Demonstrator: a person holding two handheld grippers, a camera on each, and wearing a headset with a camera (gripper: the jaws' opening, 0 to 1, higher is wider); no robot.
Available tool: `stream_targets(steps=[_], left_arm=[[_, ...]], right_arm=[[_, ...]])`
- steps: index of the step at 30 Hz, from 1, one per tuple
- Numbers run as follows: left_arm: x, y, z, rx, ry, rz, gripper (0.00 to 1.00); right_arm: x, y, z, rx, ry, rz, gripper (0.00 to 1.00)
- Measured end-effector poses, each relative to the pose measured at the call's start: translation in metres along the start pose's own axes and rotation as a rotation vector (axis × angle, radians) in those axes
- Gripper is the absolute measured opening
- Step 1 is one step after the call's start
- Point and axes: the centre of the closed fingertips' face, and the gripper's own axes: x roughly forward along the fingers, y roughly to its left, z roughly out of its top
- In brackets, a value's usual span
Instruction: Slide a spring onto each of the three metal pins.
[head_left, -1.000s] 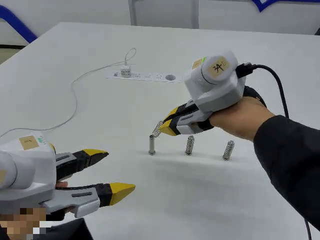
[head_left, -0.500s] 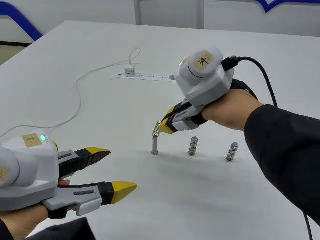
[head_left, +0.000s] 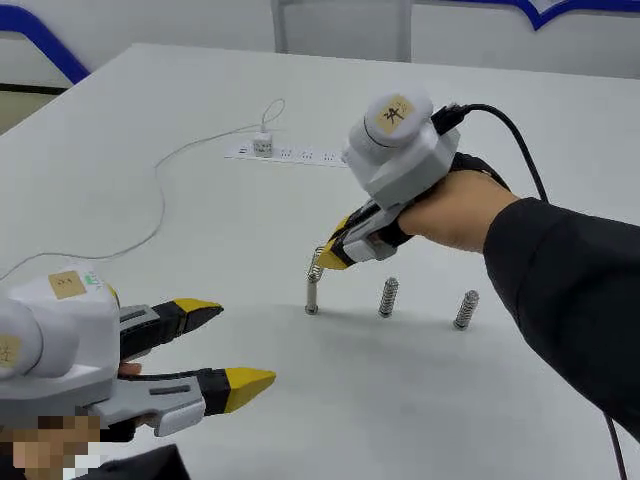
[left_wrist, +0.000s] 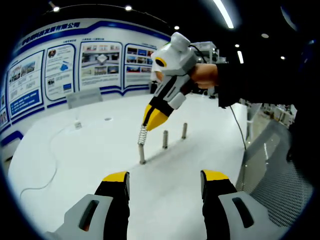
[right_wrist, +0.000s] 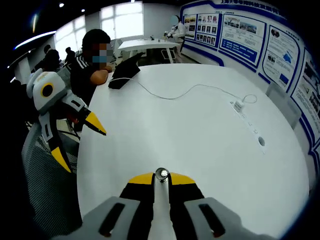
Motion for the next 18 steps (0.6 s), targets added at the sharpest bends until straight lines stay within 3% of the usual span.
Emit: stream_targets(steps=[18], left_arm=[[-0.001, 0.001, 0.0, -0.002, -0.003, 0.005, 0.59]], right_arm=[[0.024, 0.0, -0.01, 0.034, 0.091, 0.039, 0.12]])
